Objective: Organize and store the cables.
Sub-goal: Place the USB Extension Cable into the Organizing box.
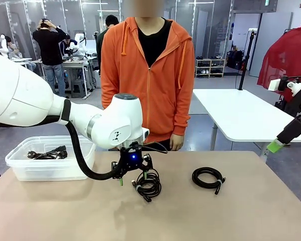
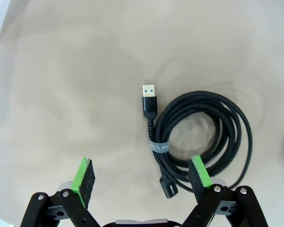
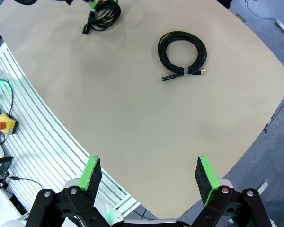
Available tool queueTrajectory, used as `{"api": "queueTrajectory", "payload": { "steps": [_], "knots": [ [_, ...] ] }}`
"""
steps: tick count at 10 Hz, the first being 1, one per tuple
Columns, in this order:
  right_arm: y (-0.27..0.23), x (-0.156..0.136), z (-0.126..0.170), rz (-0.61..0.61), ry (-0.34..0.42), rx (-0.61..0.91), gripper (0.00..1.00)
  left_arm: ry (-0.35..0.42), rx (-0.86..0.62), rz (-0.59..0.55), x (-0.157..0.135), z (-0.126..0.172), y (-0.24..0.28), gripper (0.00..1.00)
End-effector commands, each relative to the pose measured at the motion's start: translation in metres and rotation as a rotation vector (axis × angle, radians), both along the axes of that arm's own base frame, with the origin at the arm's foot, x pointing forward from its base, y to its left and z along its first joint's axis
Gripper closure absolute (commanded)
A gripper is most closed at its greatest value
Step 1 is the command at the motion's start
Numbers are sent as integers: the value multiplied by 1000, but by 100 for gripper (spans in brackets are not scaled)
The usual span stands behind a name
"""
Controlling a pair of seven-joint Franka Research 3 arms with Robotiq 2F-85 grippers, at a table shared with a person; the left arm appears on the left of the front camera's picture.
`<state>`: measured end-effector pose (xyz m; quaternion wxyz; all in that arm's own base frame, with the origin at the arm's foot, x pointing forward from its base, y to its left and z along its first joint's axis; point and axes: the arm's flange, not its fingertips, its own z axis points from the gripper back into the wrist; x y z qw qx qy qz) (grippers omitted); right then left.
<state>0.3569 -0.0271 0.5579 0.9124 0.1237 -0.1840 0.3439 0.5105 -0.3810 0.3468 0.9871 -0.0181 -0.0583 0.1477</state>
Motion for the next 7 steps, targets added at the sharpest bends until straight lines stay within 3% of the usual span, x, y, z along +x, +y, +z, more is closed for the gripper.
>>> {"api": "queueTrajectory", "payload": {
  "steps": [1, 7],
  "knots": [
    [0, 0, 0, -5, 5, -7, 0, -5, -21, 8, 2, -11, -5, 0],
    [0, 0, 0, -5, 5, -7, 0, 22, -27, -26, 15, -34, -13, 0]
  ]
}}
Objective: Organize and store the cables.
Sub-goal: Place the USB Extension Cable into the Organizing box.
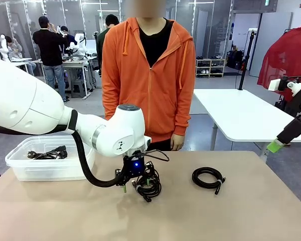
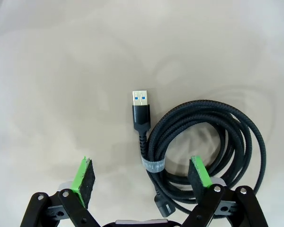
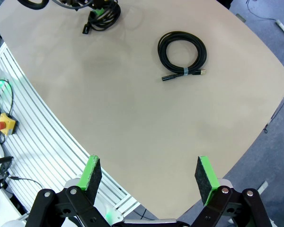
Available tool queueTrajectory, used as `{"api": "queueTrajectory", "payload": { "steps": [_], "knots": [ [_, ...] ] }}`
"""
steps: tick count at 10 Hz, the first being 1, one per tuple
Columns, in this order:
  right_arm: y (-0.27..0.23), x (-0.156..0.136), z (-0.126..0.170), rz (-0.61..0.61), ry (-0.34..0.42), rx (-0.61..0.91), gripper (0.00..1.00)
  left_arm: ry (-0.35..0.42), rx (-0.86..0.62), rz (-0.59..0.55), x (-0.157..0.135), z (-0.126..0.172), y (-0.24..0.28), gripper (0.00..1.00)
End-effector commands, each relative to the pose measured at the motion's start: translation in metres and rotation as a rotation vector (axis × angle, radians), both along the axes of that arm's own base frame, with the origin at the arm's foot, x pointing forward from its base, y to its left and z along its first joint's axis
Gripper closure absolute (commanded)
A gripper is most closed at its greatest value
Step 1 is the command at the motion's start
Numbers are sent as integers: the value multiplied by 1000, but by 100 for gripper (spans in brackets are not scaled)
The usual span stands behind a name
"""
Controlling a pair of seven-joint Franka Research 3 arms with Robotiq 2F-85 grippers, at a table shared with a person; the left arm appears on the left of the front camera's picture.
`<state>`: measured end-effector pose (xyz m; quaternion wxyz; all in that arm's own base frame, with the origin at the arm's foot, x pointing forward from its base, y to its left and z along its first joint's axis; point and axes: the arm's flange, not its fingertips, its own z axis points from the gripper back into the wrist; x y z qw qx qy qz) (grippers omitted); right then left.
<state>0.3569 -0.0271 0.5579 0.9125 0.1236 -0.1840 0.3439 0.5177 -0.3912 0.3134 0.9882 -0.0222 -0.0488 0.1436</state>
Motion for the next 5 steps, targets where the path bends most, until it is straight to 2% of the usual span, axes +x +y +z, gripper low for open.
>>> {"api": "queueTrajectory", "payload": {
  "steps": [1, 3, 5],
  "knots": [
    [0, 0, 0, -5, 5, -6, 0, 2, -15, -29, 9, -2, -4, 19],
    [0, 0, 0, -5, 5, -6, 0, 22, -13, -40, 10, -6, -6, 21],
    [0, 0, 0, -5, 5, -6, 0, 29, -8, -40, 9, -5, -6, 80]
  ]
}}
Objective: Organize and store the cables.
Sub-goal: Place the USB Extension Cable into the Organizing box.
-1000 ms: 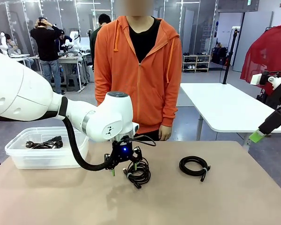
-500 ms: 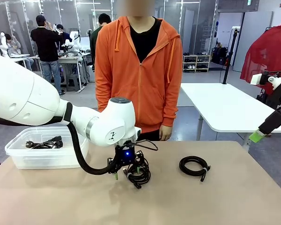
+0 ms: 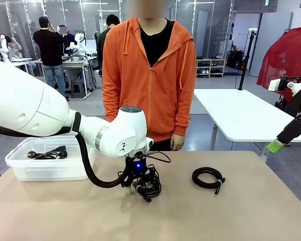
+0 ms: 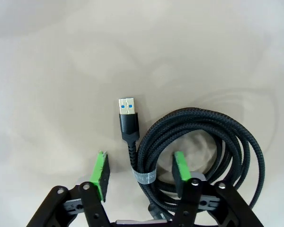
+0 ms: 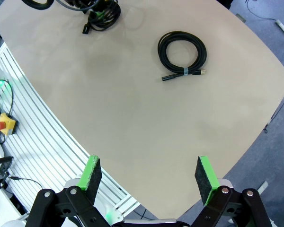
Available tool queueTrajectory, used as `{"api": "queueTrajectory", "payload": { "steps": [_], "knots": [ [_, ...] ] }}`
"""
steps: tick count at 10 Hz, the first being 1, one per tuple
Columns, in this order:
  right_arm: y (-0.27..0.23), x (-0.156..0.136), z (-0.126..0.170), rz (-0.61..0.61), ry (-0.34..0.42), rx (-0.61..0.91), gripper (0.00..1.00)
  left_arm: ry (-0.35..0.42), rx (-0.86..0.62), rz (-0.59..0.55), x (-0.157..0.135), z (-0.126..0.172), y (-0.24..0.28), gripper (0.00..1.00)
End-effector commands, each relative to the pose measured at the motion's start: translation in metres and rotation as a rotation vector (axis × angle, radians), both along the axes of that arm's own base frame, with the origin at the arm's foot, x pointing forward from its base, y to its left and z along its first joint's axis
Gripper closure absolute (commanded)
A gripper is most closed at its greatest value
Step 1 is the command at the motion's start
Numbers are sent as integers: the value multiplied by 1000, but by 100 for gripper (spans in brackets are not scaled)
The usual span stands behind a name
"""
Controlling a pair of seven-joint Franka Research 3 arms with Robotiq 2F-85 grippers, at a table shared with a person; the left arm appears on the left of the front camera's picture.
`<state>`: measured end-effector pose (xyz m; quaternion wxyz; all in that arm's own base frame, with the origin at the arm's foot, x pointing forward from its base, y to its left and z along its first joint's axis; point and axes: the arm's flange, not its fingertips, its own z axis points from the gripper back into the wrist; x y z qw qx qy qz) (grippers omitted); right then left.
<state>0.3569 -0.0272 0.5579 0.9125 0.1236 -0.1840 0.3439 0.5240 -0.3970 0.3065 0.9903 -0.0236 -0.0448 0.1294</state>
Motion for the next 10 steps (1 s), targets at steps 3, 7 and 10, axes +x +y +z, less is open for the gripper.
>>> {"api": "queueTrajectory", "payload": {
  "steps": [3, 7, 10],
  "knots": [
    [0, 0, 0, -5, 5, -6, 0, 28, -3, -20, -1, 3, -2, 100],
    [0, 0, 0, -5, 5, -6, 0, 14, -5, -49, -3, 6, -1, 100],
    [0, 0, 0, -5, 5, -6, 0, -22, 3, -131, -10, 42, 0, 100]
  ]
}}
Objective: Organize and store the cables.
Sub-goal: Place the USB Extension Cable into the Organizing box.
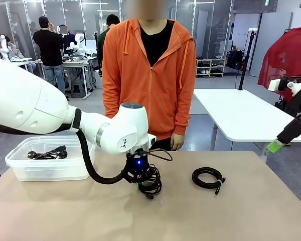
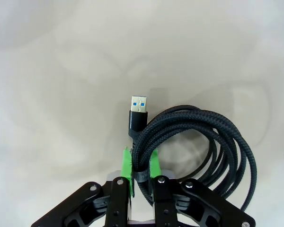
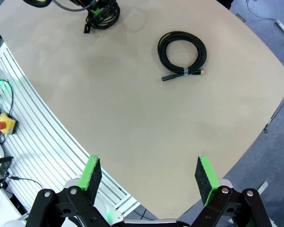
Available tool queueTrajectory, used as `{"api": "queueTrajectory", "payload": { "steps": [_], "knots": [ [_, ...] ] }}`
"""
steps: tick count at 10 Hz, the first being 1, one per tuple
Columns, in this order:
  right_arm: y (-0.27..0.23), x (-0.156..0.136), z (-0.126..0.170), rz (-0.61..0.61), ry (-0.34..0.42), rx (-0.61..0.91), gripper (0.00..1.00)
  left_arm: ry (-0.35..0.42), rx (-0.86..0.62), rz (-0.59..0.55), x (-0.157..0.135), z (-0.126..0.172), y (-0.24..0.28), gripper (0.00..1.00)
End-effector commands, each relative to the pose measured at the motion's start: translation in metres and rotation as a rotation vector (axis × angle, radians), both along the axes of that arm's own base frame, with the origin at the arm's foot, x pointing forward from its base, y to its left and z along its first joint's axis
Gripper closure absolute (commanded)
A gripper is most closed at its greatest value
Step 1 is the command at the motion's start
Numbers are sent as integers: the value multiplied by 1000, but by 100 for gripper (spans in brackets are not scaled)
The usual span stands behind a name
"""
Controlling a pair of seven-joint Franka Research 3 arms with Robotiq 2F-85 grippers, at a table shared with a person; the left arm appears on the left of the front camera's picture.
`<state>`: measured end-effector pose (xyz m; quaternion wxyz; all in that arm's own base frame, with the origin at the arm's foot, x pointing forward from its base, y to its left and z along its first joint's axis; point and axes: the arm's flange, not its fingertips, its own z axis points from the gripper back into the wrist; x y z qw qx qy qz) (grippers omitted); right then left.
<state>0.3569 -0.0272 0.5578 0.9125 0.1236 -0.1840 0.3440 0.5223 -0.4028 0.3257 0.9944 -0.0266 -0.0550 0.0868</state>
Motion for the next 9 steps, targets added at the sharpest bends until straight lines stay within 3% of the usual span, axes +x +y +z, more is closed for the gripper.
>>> {"api": "queueTrajectory", "payload": {
  "steps": [1, 2, 3, 6, 9],
  "knots": [
    [0, 0, 0, -5, 5, -6, 0, -30, 28, -166, -18, 59, 3, 100],
    [0, 0, 0, -5, 5, -6, 0, -81, 45, -248, -29, 100, 2, 100],
    [0, 0, 0, -5, 5, -6, 0, -105, 34, -274, -35, 121, 2, 100],
    [0, 0, 0, -5, 5, -6, 0, -129, 52, -293, -37, 138, 11, 100],
    [0, 0, 0, -5, 5, -6, 0, -130, 24, -344, -46, 182, 66, 100]
  ]
}}
